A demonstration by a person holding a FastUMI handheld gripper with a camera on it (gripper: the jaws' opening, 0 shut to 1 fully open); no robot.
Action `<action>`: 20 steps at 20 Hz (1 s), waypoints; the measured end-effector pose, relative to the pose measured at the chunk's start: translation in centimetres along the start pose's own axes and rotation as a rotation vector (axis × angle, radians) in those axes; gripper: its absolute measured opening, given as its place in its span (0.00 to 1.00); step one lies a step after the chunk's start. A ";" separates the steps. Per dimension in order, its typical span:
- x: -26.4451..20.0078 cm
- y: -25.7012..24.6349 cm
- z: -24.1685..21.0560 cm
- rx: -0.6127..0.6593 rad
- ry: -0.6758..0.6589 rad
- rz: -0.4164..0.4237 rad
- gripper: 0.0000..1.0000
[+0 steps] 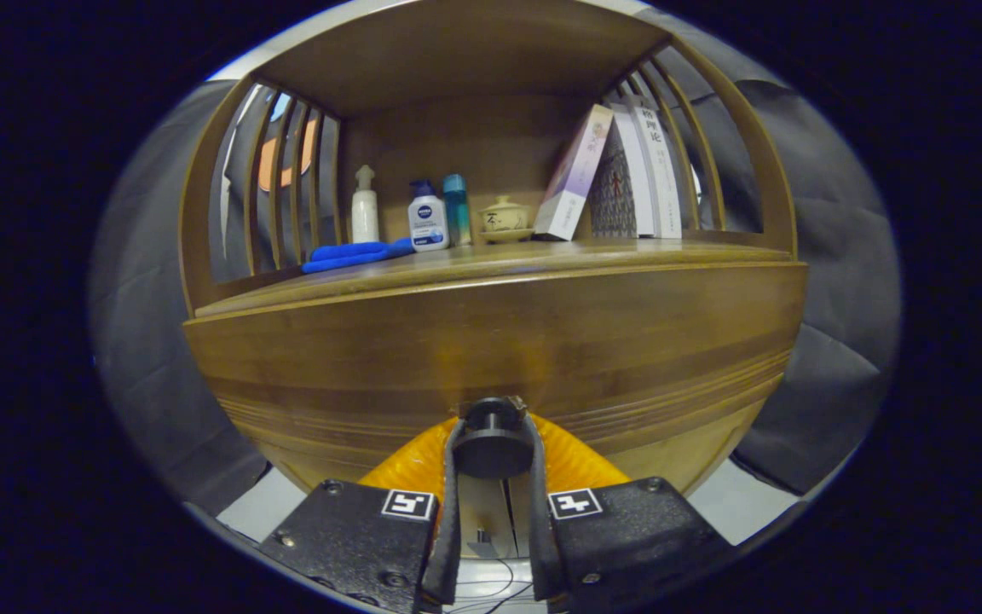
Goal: Pull open the drawer, take out the items inside it, and place them on the countertop above the cabinet.
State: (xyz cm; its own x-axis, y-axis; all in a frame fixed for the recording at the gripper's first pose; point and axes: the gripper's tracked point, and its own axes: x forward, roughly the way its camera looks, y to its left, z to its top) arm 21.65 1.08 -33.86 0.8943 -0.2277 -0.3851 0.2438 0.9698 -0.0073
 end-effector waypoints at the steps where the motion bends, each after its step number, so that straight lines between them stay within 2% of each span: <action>1: -0.3 0.0 -0.1 -0.001 -0.004 -0.001 0.34; 14: -9.7 -1.1 -3.3 -0.017 0.025 0.041 0.33; 20: -13.8 -1.6 -5.6 -0.062 0.052 0.074 0.33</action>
State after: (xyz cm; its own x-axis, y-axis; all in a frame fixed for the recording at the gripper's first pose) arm 6.80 3.18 -33.72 0.8879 -0.1523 -0.4341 0.1532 0.9876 -0.0333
